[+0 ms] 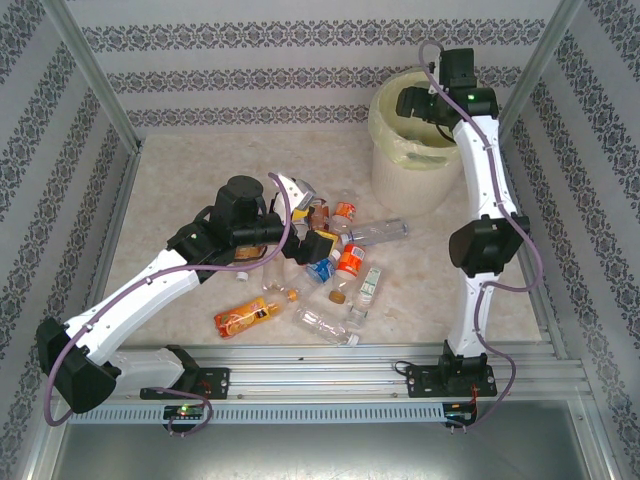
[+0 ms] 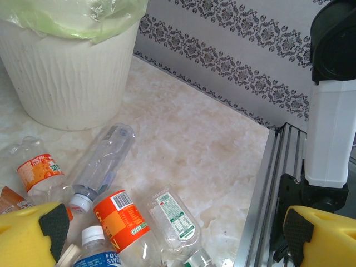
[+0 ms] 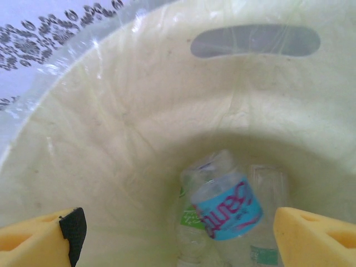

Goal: Put the plastic bottles in the bin

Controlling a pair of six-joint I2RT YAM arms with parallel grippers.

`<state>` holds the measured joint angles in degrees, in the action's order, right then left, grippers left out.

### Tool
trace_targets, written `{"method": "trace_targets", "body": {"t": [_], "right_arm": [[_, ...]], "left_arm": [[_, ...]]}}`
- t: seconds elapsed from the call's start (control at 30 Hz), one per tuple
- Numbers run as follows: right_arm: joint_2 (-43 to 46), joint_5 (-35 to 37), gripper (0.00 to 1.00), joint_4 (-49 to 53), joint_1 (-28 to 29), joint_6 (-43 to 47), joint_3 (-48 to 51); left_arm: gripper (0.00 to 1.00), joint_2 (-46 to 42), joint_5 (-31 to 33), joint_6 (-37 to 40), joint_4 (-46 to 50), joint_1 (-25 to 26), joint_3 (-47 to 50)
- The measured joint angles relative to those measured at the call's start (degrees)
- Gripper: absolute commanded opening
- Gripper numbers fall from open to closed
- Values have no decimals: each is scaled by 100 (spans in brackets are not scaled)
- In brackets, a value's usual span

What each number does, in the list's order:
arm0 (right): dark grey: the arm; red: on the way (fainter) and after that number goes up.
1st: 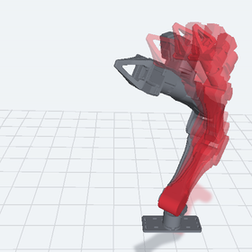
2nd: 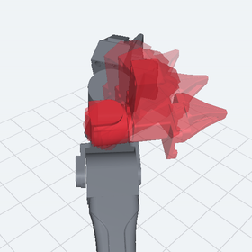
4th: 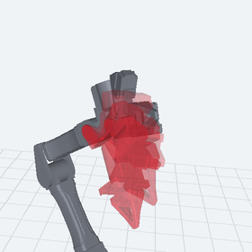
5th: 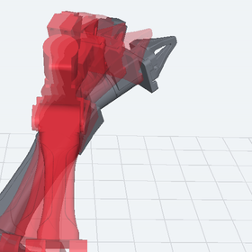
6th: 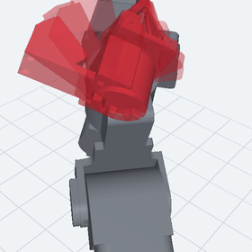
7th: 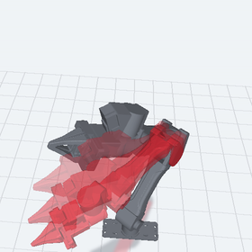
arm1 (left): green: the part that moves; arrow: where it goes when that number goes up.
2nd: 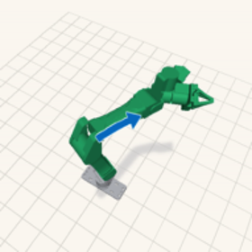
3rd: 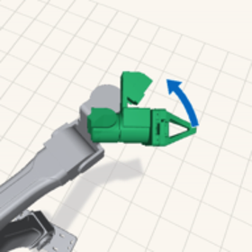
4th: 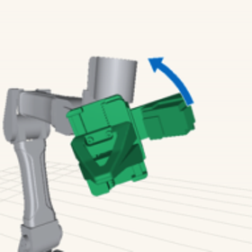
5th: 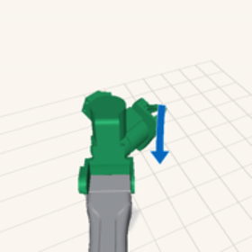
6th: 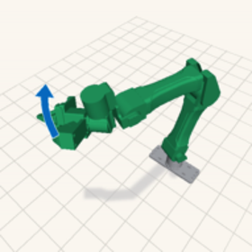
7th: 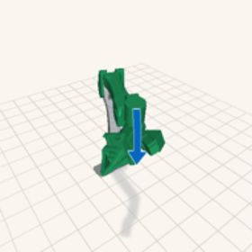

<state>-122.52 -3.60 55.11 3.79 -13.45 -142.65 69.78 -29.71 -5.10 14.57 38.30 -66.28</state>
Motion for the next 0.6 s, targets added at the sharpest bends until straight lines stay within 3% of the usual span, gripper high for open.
{"method": "trace_targets", "body": {"t": [0.27, 0.6], "right_arm": [[1209, 315, 88, -157, 334, 181, 627], [3713, 789, 87, -890, 1222, 286, 3401]], "left_arm": [[100, 0, 2, 0, 0, 0, 0], [100, 0, 15, 85, 7, 0, 2]]}}
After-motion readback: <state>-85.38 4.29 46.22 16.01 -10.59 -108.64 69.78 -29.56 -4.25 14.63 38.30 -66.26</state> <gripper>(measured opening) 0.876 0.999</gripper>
